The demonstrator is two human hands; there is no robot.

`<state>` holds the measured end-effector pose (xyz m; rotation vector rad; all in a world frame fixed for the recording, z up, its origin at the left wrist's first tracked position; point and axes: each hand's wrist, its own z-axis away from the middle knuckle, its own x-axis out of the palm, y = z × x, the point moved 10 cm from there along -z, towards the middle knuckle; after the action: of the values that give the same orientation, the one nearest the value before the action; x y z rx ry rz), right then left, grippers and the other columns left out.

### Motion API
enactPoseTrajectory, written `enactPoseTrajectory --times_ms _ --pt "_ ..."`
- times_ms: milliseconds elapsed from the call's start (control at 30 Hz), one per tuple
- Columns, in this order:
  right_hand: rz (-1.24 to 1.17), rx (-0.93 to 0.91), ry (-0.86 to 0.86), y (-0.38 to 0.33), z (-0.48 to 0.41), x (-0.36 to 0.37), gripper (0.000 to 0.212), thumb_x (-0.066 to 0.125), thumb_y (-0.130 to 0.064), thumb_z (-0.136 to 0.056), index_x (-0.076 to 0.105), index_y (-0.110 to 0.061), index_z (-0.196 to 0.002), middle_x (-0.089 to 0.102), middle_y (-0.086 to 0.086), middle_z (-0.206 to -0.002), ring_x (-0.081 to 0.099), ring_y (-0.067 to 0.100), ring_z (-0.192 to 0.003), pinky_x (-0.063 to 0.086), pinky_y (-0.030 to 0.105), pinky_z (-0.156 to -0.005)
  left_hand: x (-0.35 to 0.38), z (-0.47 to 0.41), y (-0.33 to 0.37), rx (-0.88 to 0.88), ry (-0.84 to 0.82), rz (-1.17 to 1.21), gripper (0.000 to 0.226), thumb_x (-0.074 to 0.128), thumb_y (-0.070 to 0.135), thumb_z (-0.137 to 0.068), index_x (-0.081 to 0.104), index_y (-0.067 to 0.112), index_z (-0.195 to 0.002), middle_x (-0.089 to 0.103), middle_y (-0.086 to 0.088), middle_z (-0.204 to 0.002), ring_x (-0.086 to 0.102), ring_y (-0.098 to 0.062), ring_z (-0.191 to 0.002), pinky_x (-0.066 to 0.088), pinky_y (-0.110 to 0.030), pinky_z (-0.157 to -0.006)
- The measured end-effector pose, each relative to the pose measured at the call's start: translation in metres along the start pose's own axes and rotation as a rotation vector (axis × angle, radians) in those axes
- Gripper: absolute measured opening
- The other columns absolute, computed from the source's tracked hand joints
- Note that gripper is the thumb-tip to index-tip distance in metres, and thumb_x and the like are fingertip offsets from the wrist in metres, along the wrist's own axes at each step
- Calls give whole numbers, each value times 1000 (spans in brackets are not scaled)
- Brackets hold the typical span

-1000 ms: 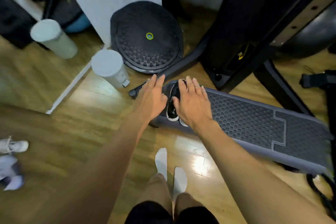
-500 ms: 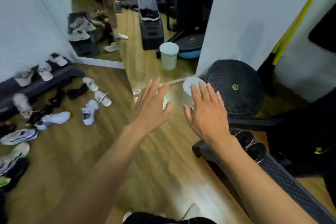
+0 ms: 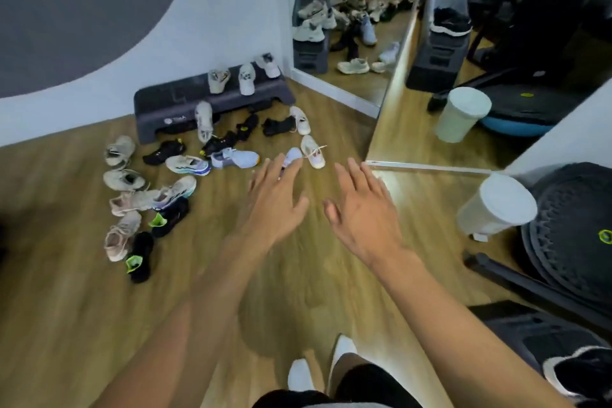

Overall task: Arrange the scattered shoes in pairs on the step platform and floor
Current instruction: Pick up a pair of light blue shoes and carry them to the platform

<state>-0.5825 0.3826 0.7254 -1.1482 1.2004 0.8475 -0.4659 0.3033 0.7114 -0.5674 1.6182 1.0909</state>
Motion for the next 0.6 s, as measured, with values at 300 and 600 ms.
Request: enactPoseTrajectory --times_ms 300,600 --pt "-74 -101 -140 -54 -132 75 65 39 -44 -94 17 -19 -150 17 8 -158 14 24 -147 17 43 -118 13 -92 -93 -130 -64 -59 67 51 35 -89 23 27 -148 23 -5 -155 25 -24 -141 20 -40 -113" --pt "-122 -140 -313 -61 -272 143 62 44 -40 -94 25 -14 -147 22 12 -156 19 26 -145 24 42 -114 55 -214 -171 -263 -195 -6 69 55 31 -87 25 20 -148 29 -8 -152 26 -27 -140 23 -47 -114"
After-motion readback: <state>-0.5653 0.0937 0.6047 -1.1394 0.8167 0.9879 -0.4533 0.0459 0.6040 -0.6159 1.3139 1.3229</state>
